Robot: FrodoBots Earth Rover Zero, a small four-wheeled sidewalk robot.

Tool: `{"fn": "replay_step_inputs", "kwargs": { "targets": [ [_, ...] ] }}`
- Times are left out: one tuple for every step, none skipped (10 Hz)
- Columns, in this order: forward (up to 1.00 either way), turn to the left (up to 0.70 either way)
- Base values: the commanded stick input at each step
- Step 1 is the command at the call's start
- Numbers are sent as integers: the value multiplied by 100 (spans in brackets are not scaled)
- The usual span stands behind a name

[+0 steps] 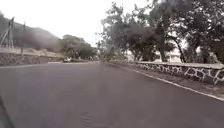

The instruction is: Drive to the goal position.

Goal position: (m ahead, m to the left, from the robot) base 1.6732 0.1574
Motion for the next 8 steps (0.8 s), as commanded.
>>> {"fn": "replay_step_inputs", "kwargs": {
  "targets": [
    [85, 0],
    [85, 0],
    [85, 0],
    [85, 0],
    [85, 0],
    [85, 0],
    [85, 0],
    [85, 0]
  ]
}}
